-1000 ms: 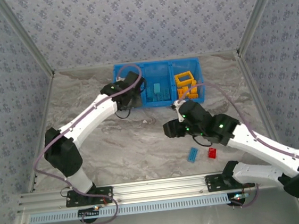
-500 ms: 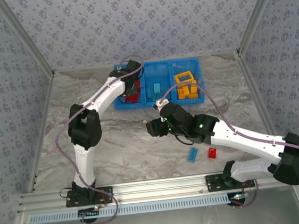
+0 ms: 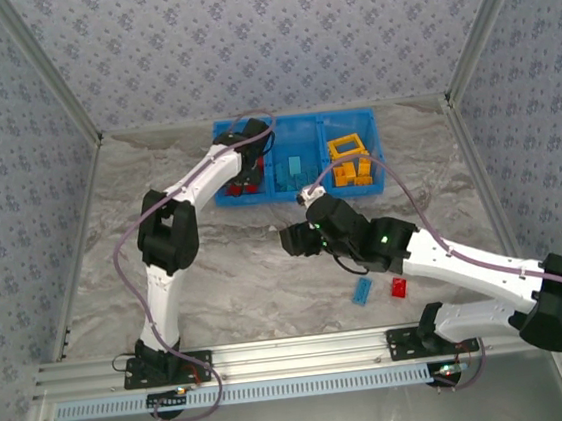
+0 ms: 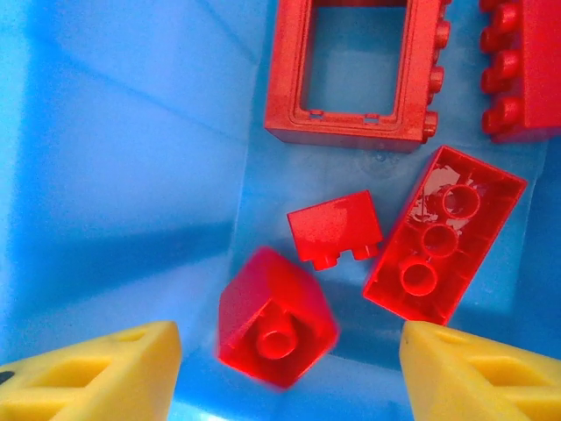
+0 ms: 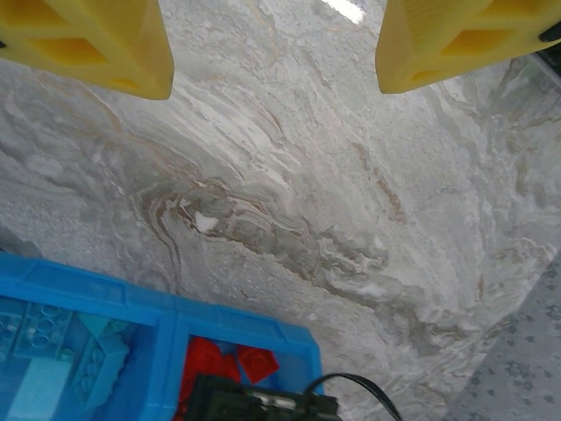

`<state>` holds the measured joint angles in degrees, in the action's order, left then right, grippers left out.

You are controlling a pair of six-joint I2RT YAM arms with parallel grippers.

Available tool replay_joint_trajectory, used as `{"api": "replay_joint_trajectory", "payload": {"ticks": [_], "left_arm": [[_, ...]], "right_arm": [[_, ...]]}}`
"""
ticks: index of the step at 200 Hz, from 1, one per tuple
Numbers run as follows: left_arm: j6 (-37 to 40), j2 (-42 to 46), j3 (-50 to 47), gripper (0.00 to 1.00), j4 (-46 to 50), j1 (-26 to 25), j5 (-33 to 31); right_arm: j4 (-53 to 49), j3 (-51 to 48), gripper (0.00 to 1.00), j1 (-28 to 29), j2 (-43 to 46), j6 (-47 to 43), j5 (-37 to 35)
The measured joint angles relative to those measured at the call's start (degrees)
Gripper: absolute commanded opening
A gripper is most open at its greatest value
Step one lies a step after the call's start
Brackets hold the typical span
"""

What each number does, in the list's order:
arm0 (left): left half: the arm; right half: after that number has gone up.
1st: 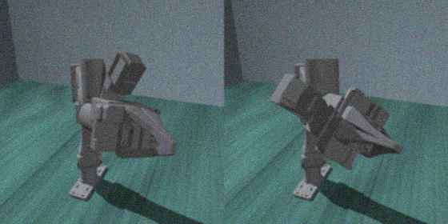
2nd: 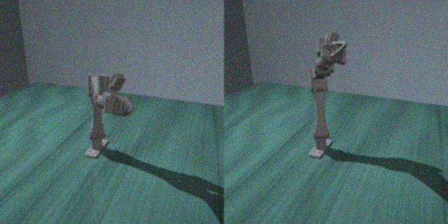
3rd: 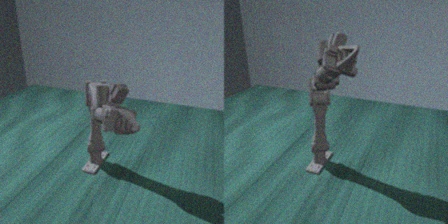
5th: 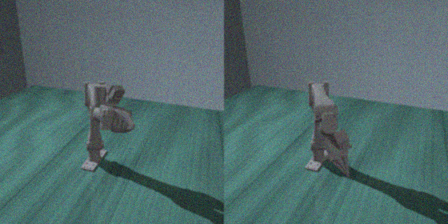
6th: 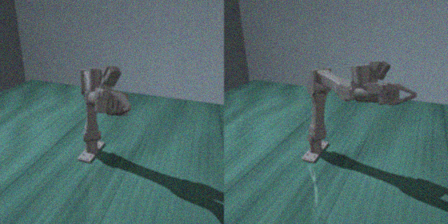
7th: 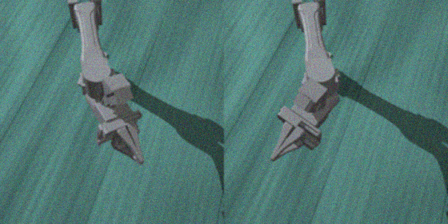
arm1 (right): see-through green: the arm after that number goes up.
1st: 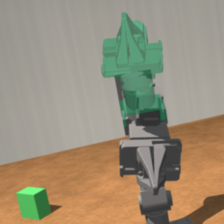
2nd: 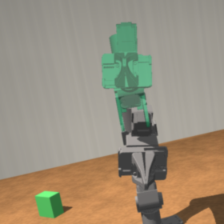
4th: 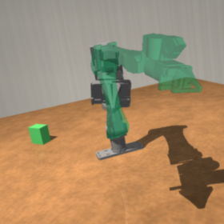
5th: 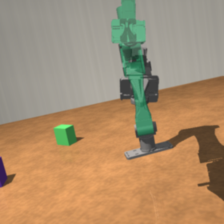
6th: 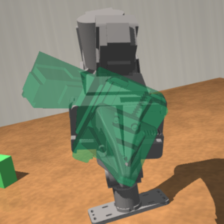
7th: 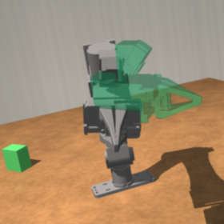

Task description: Sort the legos into containers by color

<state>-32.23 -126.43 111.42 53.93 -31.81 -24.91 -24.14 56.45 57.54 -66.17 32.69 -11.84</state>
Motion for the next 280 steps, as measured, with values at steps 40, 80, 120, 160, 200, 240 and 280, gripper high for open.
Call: {"api": "replay_joint_trajectory", "payload": {"ticks": [40,80,120,160,200,240,280], "left_arm": [[-0.81,3.13,-0.17,0.67,0.61,-0.92,-0.02],[-1.51,18.56,-7.21,0.69,-1.09,-6.12,0.09],[2.82,39.89,-26.49,0.71,-11.47,-17.44,6.69],[6.1,54.07,-44.57,0.71,-18.08,-27.63,18.75],[5.14,61.22,-52.43,0.71,-18.47,-35.04,23.65],[2.8,63.87,-54.82,0.7,-19.23,-35.63,23.98],[2.14,63.87,-54.82,0.69,-20.61,-36.09,23.54]], "right_arm": [[-7.28,-1.18,0.65,-0.15,4.11,6.29,-3.52],[-20.09,-4.11,0.66,-1.79,8.5,20.92,-5.07],[-28.04,-12.37,0.69,-2.67,9.97,34.32,-0.55],[-26.47,-18.78,0.7,-3.48,7.76,41.99,5.57],[-21.86,-21.68,0.69,-4.46,3.32,44.48,8.31],[-17.92,-23.91,0.54,-6.21,1.53,45.05,9.09],[-15.65,-25.07,0.43,-7.91,0.55,44.61,9.11]]}}
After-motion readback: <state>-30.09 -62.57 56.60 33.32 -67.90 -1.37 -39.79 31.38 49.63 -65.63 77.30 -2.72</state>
